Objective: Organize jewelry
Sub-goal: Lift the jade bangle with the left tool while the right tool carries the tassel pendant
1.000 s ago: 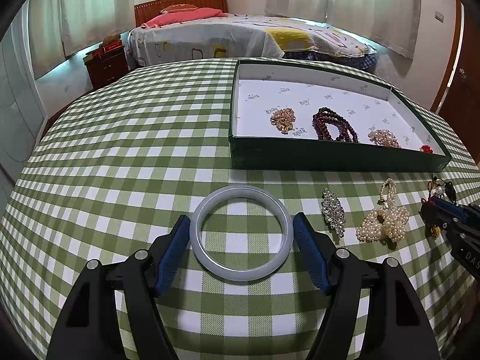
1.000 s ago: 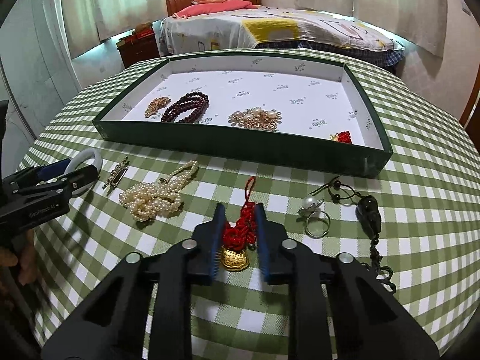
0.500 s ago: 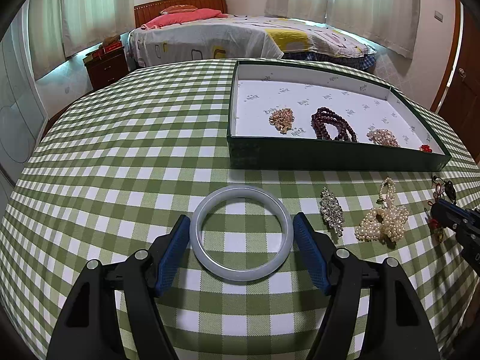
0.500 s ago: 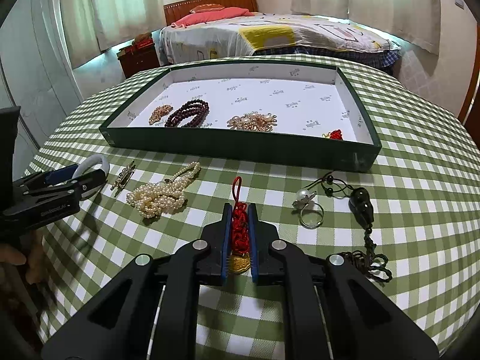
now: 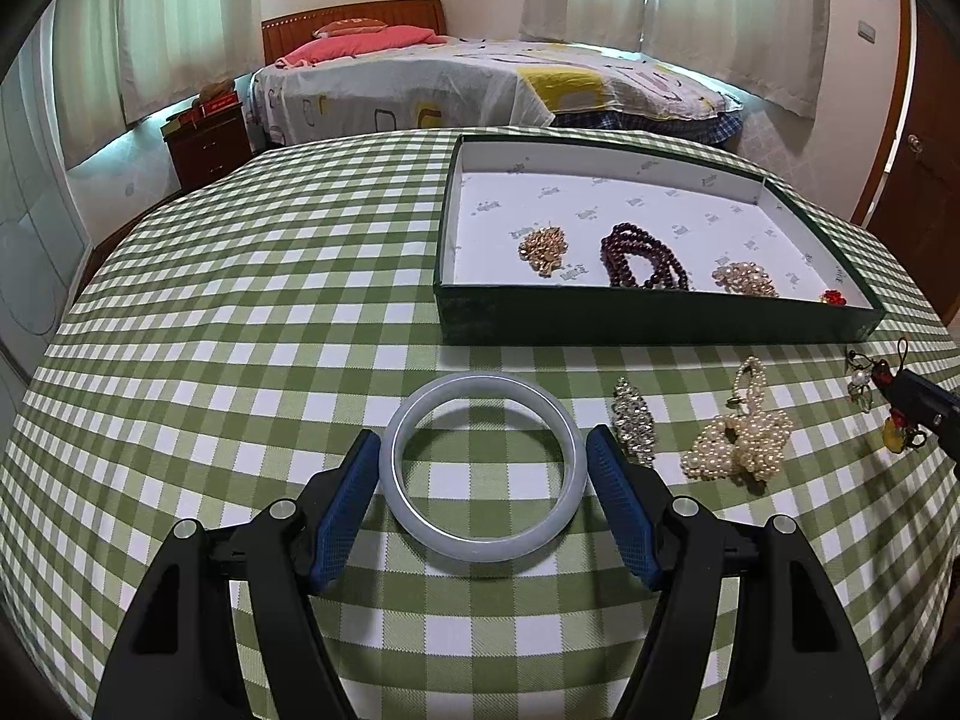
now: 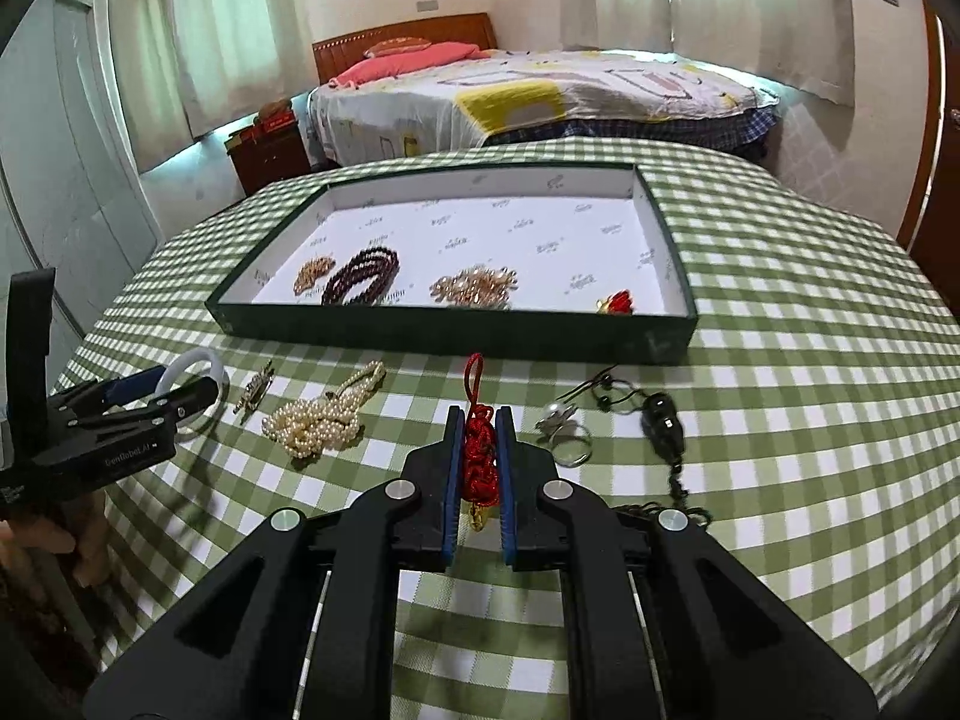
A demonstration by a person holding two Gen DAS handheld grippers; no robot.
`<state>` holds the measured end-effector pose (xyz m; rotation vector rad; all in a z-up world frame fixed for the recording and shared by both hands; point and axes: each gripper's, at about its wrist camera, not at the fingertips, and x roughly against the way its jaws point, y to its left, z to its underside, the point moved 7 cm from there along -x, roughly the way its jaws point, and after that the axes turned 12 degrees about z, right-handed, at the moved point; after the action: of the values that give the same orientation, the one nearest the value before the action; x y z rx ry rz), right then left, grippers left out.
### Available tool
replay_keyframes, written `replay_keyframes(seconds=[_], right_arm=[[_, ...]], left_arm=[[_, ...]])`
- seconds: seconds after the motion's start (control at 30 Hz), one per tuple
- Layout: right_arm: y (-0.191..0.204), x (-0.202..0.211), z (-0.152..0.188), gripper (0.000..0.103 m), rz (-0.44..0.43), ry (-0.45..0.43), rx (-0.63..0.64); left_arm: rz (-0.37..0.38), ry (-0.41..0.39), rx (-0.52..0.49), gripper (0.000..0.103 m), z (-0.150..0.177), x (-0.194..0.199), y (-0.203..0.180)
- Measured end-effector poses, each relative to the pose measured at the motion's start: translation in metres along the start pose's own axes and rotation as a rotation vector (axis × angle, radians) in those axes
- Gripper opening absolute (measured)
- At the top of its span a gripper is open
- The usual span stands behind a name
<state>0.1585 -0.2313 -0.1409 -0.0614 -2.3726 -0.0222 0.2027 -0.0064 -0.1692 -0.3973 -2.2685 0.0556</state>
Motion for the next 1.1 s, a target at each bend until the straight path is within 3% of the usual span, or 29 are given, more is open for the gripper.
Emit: replay_keyframes(seconds=[0.5, 0.87, 1.1], right_arm=[[0.003, 0.020, -0.041, 0.011, -0.016, -0.093, -0.002], [0.004, 0.008, -0.101, 0.011, -0.021, -0.177, 0.006], [0.001, -0.015, -0.132, 0.011, -0.010, -0.197, 0.013]], left_arm=[[0.061, -0.093, -0.021, 0.068, -0.036, 0.028, -0.025], [0.092, -0.208, -0.074, 0.068, -0.100, 0.029, -0.044], [0.099, -0.222, -0.098, 0.068, -0.138, 0.003, -0.051]])
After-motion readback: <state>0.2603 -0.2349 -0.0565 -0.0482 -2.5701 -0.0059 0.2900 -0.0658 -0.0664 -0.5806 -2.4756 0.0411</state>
